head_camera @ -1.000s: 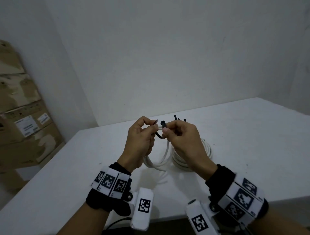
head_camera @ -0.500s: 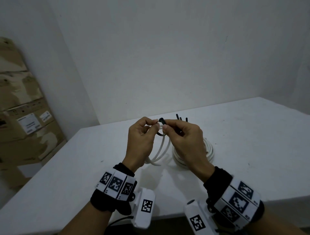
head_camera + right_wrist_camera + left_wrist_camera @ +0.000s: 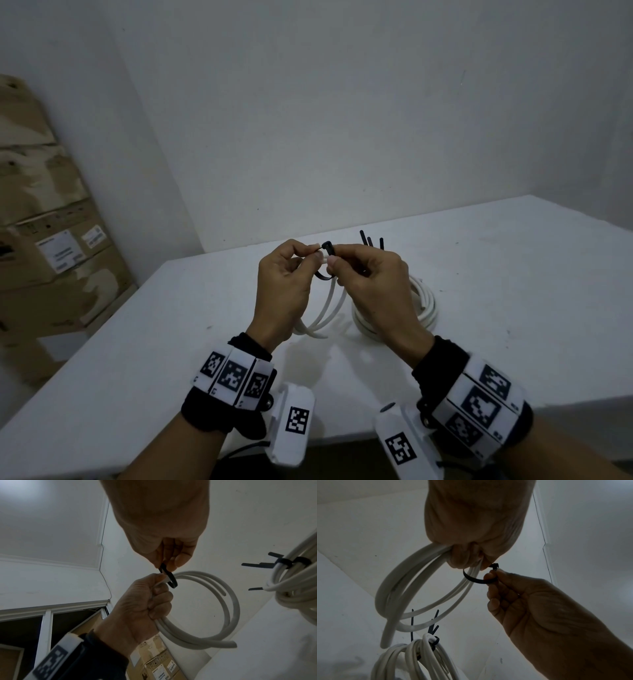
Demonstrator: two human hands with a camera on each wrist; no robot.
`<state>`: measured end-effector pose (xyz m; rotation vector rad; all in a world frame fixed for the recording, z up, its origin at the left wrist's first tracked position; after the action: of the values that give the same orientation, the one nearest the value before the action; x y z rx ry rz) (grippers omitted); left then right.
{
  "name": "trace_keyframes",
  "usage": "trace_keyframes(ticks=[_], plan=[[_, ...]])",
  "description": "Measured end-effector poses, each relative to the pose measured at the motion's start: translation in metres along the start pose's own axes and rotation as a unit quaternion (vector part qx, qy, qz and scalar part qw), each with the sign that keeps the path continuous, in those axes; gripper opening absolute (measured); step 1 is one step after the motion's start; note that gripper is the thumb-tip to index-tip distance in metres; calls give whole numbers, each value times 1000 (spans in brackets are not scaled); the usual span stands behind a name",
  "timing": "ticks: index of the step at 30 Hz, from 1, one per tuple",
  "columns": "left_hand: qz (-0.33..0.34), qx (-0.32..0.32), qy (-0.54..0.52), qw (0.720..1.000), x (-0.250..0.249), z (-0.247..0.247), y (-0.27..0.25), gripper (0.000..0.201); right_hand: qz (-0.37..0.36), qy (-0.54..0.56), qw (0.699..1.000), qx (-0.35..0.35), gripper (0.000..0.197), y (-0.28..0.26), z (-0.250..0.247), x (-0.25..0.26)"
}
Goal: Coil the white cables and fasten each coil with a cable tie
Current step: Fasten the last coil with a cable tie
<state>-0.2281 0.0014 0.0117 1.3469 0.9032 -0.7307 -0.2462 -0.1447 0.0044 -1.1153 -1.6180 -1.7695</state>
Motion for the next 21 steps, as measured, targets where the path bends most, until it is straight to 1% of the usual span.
trace_keyframes(ticks=[2, 6, 14, 17, 21], plan=[[-2, -1, 3, 1000, 1, 0, -1, 15, -2, -9, 1000, 3, 16, 1, 1, -1], [-7, 5, 3, 1000, 0, 3, -3, 18, -7, -7, 1000, 29, 27, 0, 4, -3], [-3, 27, 19, 999, -1, 8, -8, 10, 16, -30, 998, 57, 30, 1, 6, -12], [2, 38, 26, 999, -2, 11, -9, 11, 17, -65, 995, 73, 29, 2, 7, -11], [-6, 42, 24, 999, -2, 12, -6, 11, 35, -75, 991, 106, 26, 9, 8, -11]])
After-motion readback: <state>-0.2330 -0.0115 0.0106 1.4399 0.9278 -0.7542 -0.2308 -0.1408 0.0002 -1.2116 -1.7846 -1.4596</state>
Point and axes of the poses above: each hand's wrist, its own y-axis towards the middle knuckle, its own z-axis out of the palm, x = y × z, the point moved 9 cm from there along y, towards the middle knuckle, and after that the axes turned 5 degrees about -y, right-handed, at the moved point
